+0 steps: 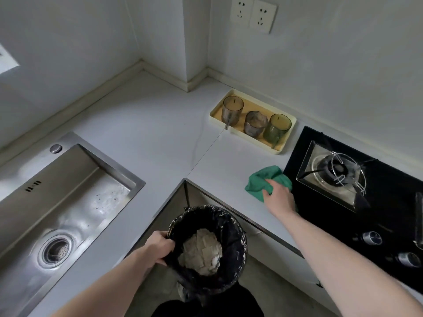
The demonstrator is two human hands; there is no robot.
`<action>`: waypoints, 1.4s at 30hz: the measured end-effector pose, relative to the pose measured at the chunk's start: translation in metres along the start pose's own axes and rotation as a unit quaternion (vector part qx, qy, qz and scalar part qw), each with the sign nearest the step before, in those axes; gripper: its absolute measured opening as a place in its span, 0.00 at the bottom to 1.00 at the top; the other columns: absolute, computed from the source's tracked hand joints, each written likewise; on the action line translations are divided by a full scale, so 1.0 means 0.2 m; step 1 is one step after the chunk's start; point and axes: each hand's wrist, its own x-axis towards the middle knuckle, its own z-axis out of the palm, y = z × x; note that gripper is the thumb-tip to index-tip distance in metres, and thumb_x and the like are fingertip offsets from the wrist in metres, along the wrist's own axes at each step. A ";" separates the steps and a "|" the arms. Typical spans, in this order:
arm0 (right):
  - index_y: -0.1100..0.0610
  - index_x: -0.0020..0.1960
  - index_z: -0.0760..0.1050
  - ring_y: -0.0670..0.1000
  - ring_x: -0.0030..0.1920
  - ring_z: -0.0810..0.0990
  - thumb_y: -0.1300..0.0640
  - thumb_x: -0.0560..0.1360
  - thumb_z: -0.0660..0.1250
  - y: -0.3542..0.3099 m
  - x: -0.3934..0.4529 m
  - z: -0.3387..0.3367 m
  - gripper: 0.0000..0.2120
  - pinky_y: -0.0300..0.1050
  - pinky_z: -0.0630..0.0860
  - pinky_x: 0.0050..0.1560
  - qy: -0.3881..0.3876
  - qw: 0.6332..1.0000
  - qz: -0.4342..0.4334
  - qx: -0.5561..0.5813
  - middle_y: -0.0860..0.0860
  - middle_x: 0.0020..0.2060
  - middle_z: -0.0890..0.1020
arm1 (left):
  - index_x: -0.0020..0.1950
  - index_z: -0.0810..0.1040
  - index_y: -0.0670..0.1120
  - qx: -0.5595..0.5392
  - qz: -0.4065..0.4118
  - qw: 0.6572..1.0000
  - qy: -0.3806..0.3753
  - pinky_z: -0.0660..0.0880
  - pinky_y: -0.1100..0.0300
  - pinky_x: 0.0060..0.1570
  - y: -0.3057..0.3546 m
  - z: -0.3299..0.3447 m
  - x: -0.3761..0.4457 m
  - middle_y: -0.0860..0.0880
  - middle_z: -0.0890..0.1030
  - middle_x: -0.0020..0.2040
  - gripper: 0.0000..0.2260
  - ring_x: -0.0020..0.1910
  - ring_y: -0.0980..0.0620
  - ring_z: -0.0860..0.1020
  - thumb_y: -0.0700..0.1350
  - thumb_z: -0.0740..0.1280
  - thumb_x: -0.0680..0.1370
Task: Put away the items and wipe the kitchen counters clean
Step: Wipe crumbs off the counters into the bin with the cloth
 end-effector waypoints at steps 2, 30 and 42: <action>0.50 0.71 0.74 0.59 0.63 0.78 0.54 0.80 0.67 -0.01 -0.06 0.08 0.19 0.52 0.77 0.60 -0.010 0.999 -0.011 -0.038 0.55 0.64 0.80 | 0.51 0.85 0.47 0.003 0.002 1.000 -0.003 0.83 0.52 0.32 0.00 0.02 0.02 0.40 0.86 0.45 0.17 0.37 0.44 0.87 0.33 0.62 0.71; 0.50 0.72 0.74 0.52 0.72 0.72 0.54 0.79 0.69 1.14 -0.38 -0.38 0.21 0.50 0.72 0.69 0.035 0.995 0.006 0.089 0.48 0.74 0.72 | 0.47 0.85 0.42 0.009 0.014 1.000 0.014 0.84 0.42 0.37 0.04 0.80 -0.31 0.42 0.84 0.35 0.14 0.34 0.42 0.85 0.31 0.63 0.70; 0.47 0.69 0.74 0.52 0.69 0.73 0.62 0.78 0.66 1.15 -0.82 -0.12 0.21 0.48 0.67 0.72 -0.127 0.977 -0.167 0.026 0.45 0.68 0.76 | 0.48 0.86 0.46 -0.006 -0.006 1.000 0.025 0.84 0.39 0.41 -0.06 1.41 -0.50 0.42 0.85 0.37 0.15 0.36 0.42 0.86 0.33 0.64 0.69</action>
